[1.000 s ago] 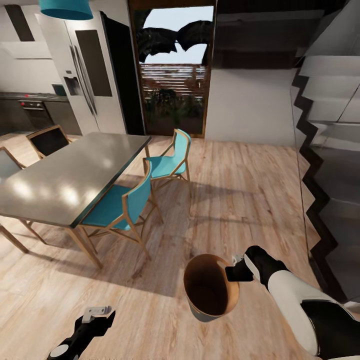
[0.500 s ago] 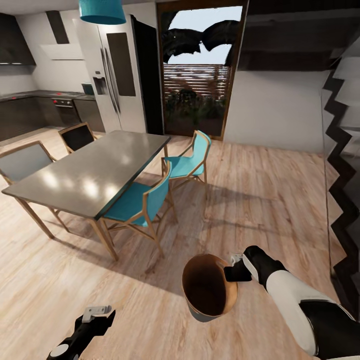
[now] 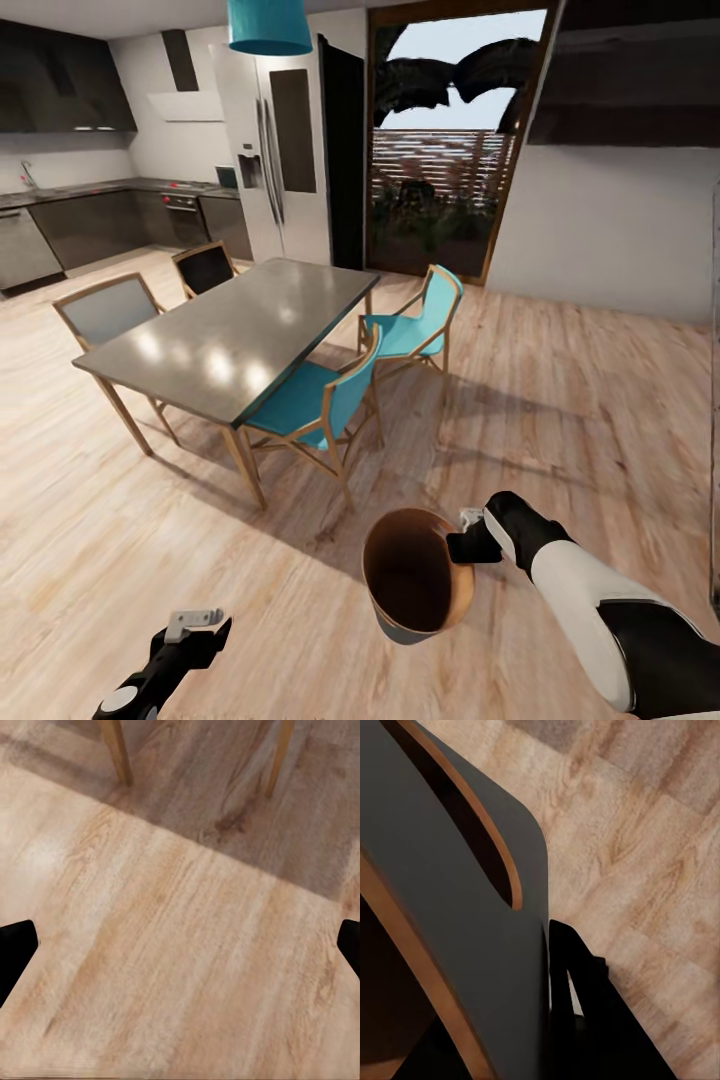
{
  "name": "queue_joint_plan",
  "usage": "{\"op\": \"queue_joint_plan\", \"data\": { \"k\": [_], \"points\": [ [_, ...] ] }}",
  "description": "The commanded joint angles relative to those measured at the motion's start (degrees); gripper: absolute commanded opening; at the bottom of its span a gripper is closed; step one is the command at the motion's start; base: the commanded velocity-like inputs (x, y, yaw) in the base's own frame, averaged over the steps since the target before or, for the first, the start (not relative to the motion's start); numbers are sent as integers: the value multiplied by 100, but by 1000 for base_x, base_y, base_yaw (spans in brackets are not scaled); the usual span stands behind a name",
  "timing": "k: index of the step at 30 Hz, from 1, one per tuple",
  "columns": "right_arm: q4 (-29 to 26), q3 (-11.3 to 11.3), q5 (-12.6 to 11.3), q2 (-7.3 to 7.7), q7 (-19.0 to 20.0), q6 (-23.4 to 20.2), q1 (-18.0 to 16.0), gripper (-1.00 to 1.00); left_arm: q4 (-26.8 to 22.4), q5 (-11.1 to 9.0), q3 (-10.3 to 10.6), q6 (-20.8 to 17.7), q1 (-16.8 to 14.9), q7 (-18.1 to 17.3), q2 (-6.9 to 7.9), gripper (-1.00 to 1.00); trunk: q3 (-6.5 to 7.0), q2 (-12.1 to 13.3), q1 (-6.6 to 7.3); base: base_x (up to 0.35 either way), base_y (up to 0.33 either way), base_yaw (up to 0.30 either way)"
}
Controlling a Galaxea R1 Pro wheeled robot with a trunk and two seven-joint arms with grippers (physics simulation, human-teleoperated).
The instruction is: Put the three can of soda from the living room inside the tash can in the kitchen.
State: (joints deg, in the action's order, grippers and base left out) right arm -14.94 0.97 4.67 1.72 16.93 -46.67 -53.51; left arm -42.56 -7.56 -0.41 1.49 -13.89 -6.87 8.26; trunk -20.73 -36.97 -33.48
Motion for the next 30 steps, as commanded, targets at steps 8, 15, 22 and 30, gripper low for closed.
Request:
{"op": "queue_joint_plan", "data": {
  "k": [8,15,22,30],
  "points": [
    [1,-34,-132,-8,46,-18,-1,-100,19,0,-3,-1,0,-26,0,100,145,322,177,0,0,252],
    [0,-35,-128,-43,48,-18,-1,-100,73,6,5,0,0,-11,0,100,270,603,330,0,0,252],
    [2,-28,-117,-72,36,-22,-1,-100,78,10,6,0,0,-1,0,100,396,884,484,0,0,252],
    [8,-27,-116,-82,31,-26,-1,-100,81,9,6,0,0,1,0,100,540,1204,660,0,0,252]
  ]
}}
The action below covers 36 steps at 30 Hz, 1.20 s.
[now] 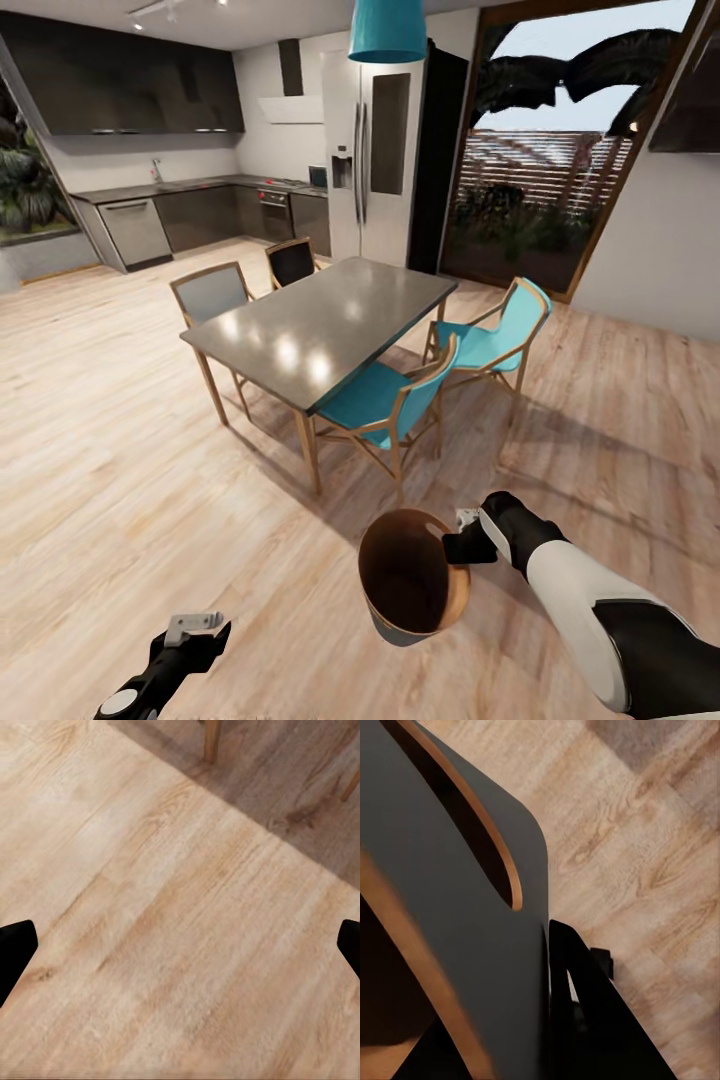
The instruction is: Put the three can of soda from the living room inside the tash can in the kitchen.
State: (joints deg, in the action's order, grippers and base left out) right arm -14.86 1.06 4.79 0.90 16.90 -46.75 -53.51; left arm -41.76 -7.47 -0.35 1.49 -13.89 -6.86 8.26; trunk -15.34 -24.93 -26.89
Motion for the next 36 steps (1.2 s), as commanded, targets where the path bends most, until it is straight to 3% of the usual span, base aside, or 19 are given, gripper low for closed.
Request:
{"op": "queue_joint_plan", "data": {
  "k": [1,5,36],
  "points": [
    [0,-36,-127,-2,33,-18,-2,-100,1,0,0,0,0,0,0,100,19,41,23,0,0,252],
    [1,-36,-127,-2,32,-19,-2,-100,1,0,0,0,0,0,0,100,91,202,111,0,0,252],
    [1,-36,-110,-177,-125,-19,-2,-100,-60,0,0,1,0,9,-2,100,91,202,111,0,0,253]
  ]
}}
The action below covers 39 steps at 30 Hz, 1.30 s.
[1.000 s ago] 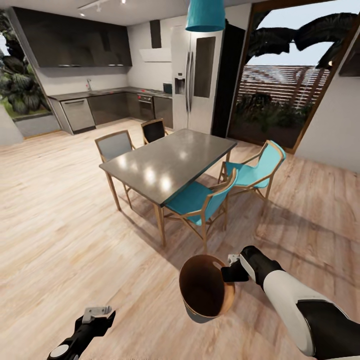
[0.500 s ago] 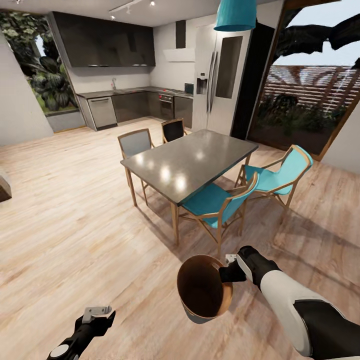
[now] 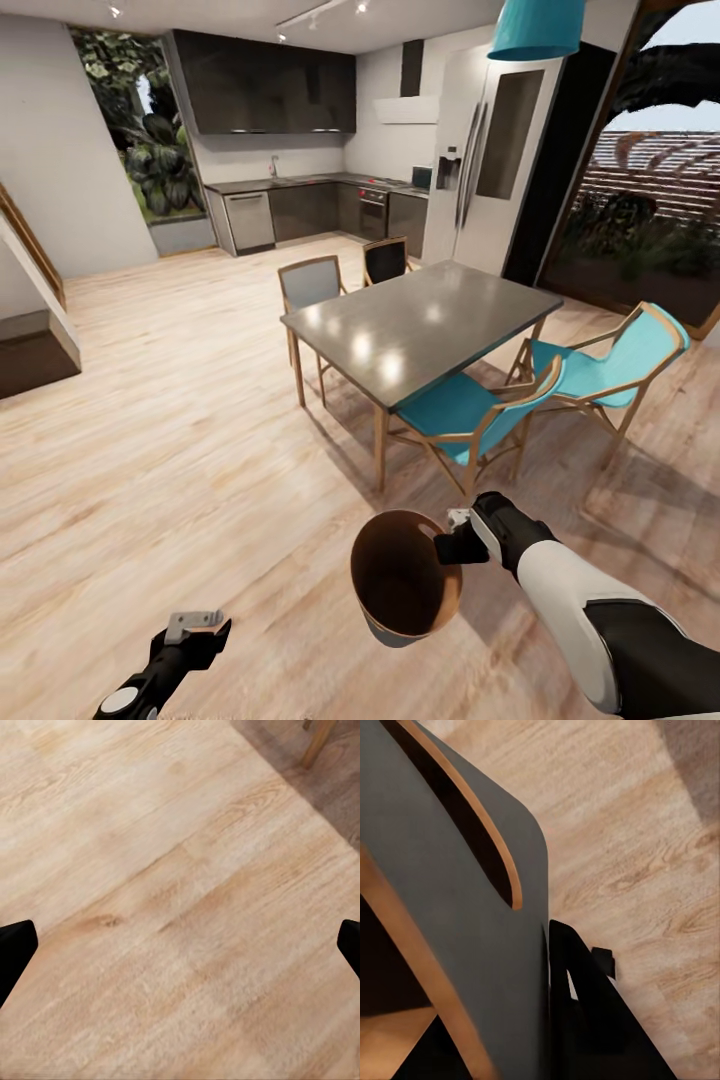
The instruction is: Put the three can of soda from the living room inside the tash can in the kitchen.
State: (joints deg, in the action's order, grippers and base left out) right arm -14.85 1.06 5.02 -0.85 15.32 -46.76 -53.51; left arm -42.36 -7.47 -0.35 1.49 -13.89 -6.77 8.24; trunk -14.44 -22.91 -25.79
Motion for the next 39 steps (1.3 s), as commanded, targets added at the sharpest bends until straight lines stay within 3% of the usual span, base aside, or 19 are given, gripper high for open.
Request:
{"op": "queue_joint_plan", "data": {
  "k": [1,39],
  "points": [
    [0,-36,-133,-1,33,-17,-2,-100,-1,0,0,0,0,0,0,100,1,-1,1,0,0,253],
    [8,-36,-142,-11,36,-17,-2,-100,-26,0,0,0,0,-2,1,100,1,-1,1,0,0,253]
  ]
}}
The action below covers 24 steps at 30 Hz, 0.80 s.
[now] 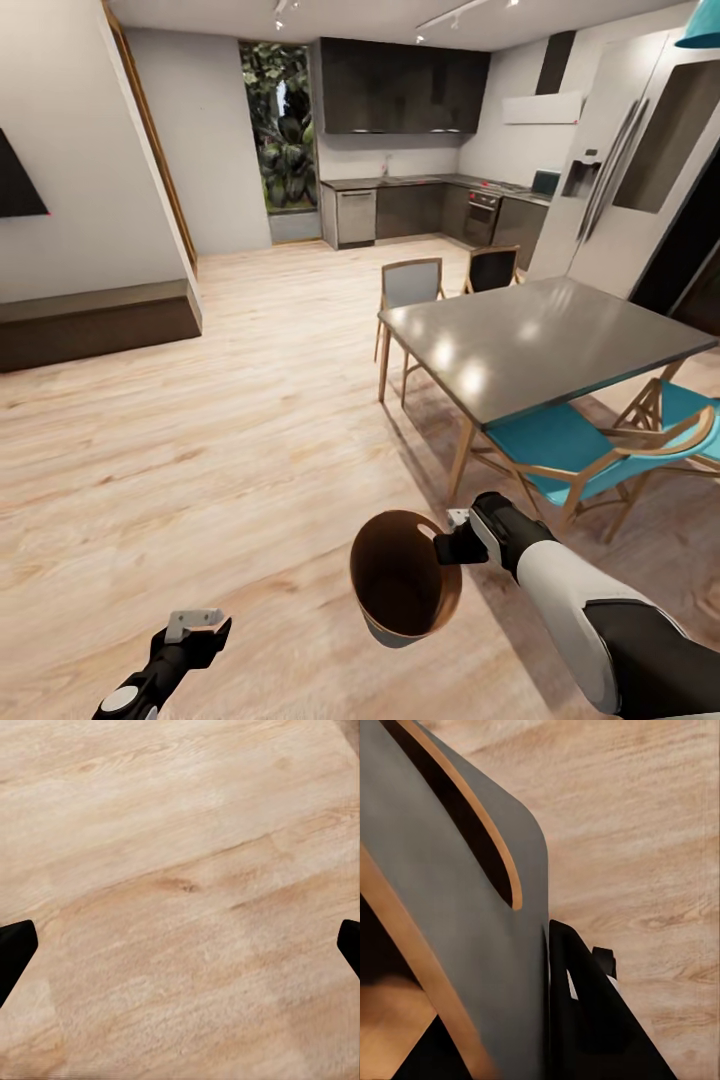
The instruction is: Put the three can of soda from the living room inside the tash can in the kitchen.
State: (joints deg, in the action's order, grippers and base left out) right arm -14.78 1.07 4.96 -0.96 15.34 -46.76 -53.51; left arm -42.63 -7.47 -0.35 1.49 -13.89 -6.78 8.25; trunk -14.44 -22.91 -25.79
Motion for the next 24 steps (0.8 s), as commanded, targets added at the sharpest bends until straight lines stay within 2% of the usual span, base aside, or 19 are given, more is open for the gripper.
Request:
{"op": "queue_joint_plan", "data": {
  "k": [1,18,24],
  "points": [
    [1,-37,-135,-1,33,-17,-2,-100,1,0,0,2,0,0,0,100,1,-1,1,0,0,253],
    [-3,-37,-143,3,37,-14,-2,-100,-6,0,-4,95,0,-16,1,100,1,-1,1,0,0,253],
    [-8,-37,-142,7,49,-9,-2,-100,6,-12,-22,218,0,-41,1,100,1,-1,1,201,0,142]
  ]
}}
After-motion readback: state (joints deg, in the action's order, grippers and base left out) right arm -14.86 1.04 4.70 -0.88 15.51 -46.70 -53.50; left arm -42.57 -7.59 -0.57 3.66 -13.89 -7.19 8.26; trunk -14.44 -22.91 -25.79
